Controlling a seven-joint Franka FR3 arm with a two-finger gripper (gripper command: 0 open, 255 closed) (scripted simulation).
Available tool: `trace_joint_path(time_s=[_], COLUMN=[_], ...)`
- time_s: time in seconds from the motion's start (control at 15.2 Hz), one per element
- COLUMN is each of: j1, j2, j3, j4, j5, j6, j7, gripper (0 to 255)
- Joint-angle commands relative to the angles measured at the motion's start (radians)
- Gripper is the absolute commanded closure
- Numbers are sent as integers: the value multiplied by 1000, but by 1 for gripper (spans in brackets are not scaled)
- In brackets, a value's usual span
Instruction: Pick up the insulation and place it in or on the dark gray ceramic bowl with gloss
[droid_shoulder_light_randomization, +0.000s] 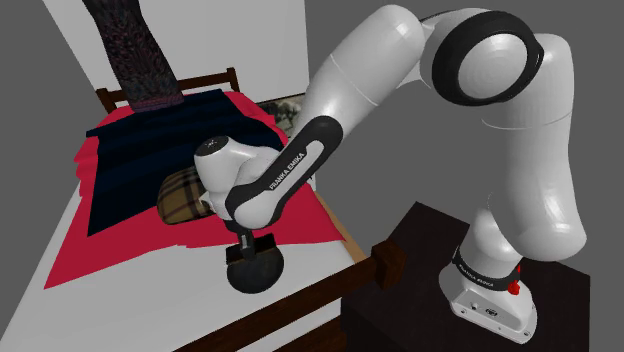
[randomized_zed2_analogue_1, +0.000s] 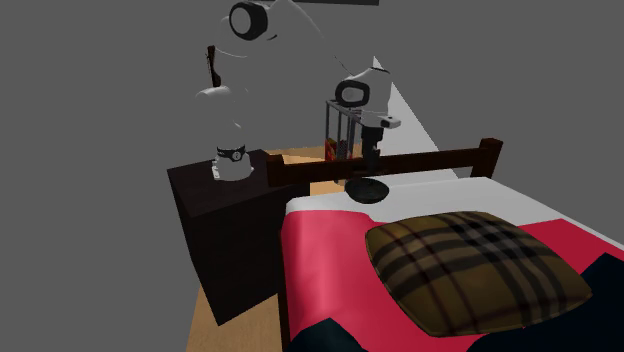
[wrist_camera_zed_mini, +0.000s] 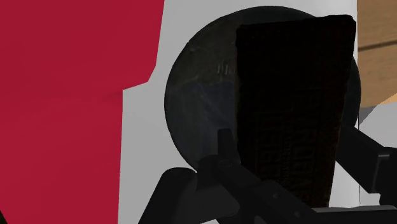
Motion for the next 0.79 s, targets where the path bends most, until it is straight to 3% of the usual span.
trace_joint_path(time_s=[0.0,0.73], j1=[3,13], j2=[17,124], j3=[-1,-17], j4=[-3,-8], j5=[-5,-31], j6=[19,131], j7=[7,28], gripper=[255,255])
